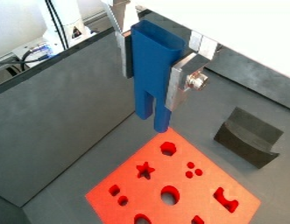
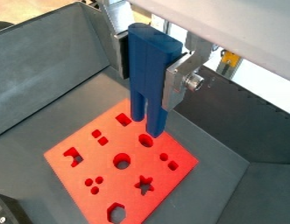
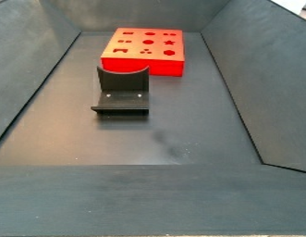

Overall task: Pick up the square-circle object. Move up. Rotate the square-circle object. Move to above the board. Insert the square-circle object.
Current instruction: Insert the square-circle object.

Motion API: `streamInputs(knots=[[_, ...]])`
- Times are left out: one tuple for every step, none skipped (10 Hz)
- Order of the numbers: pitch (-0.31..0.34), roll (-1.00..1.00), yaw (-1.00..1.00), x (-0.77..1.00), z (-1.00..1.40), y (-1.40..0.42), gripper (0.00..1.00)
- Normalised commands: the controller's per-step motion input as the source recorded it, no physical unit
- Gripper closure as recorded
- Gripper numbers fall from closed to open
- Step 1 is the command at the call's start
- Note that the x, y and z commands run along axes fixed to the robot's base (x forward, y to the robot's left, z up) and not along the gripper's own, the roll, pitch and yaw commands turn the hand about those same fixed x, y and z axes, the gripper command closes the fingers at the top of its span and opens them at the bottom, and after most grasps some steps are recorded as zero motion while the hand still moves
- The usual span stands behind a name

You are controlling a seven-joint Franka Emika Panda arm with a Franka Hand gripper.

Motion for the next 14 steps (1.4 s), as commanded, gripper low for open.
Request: streamInputs(knots=[[-0.024,0.0,0.0,0.0,-0.29,-0.05,1.0],[-0.06,0.01,0.0,-0.01,-0.42,-0.07,1.0],[-0.104,0.07,0.0,-0.03,-0.64,-0.15,1.0],[-0.126,0.08,0.0,0.0,-0.91,-0.23,1.0],[-0.131,0.07,0.0,-0.05,-1.0,-0.27,1.0],[-0.1,0.04,0.0,0.0,-1.0,-0.27,1.0],[-0.076,0.04,0.0,0.0,-1.0,-0.21,1.0],[-0.044,0.13,0.0,0.0,-1.0,-0.15,1.0],[-0.061,0.18,0.0,-0.16,-1.0,-0.18,1.0],[-0.097,0.19,0.0,-0.19,-0.95,-0.24,1.0],[-0.136,0.15,0.0,-0.11,-0.92,-0.27,1.0],[-0.163,0.1,0.0,-0.01,-0.93,-0.26,1.0],[-0.171,0.07,0.0,0.0,-0.93,-0.25,1.0],[-0.19,0.02,0.0,0.0,-0.89,-0.25,1.0]])
